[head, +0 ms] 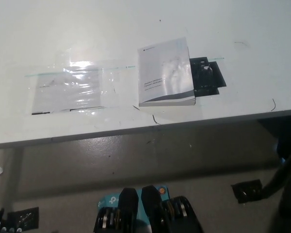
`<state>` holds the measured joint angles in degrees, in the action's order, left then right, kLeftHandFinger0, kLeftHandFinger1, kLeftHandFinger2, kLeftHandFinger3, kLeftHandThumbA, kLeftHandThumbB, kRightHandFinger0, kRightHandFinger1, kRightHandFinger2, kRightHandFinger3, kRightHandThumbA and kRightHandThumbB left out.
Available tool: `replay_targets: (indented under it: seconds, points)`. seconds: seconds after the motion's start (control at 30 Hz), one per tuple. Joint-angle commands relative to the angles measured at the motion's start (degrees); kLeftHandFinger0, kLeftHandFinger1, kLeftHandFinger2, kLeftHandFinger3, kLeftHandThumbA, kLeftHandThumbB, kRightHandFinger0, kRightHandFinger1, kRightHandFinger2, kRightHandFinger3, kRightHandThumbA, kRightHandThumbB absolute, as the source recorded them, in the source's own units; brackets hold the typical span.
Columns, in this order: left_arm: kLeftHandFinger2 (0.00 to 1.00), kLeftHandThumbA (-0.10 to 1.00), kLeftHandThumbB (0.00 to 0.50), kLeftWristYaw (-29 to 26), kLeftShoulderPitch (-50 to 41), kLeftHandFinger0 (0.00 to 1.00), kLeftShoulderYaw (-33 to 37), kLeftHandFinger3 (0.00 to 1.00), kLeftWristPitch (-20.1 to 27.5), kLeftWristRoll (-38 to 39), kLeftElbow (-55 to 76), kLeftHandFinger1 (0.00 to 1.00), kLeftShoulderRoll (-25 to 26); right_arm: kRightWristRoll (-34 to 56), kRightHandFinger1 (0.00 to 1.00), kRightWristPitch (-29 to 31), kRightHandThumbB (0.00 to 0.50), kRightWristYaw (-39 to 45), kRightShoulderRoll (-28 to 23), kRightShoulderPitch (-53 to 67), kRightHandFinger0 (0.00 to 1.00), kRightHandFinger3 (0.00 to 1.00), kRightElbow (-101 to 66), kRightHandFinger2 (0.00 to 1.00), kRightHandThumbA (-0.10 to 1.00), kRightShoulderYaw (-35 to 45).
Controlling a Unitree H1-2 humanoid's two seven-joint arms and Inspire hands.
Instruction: The robot uses its right hand to slide under the cover of the book kept in the middle of the desk and open it
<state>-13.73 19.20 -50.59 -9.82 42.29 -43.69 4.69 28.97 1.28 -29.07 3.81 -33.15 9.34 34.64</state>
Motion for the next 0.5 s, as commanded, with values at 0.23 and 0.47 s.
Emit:
replay_targets:
  seconds: [0.23,0.47]
  points:
    - [1.00,1.00,0.000,0.7,0.0,0.94,1.0,1.00,1.2,1.5,1.3,0.93,1.0,-5.6,0.76,0.4,0.108,0.5,1.8,-3.2,0.63,1.00,-9.0,0.82,1.00,-9.2]
    - [1.00,1.00,0.000,1.0,-0.1,0.93,1.2,1.00,1.3,1.8,1.5,0.97,0.9,-2.0,0.85,-4.9,0.184,3.8,1.9,-4.6,0.84,1.00,-4.8,0.86,1.00,-14.4]
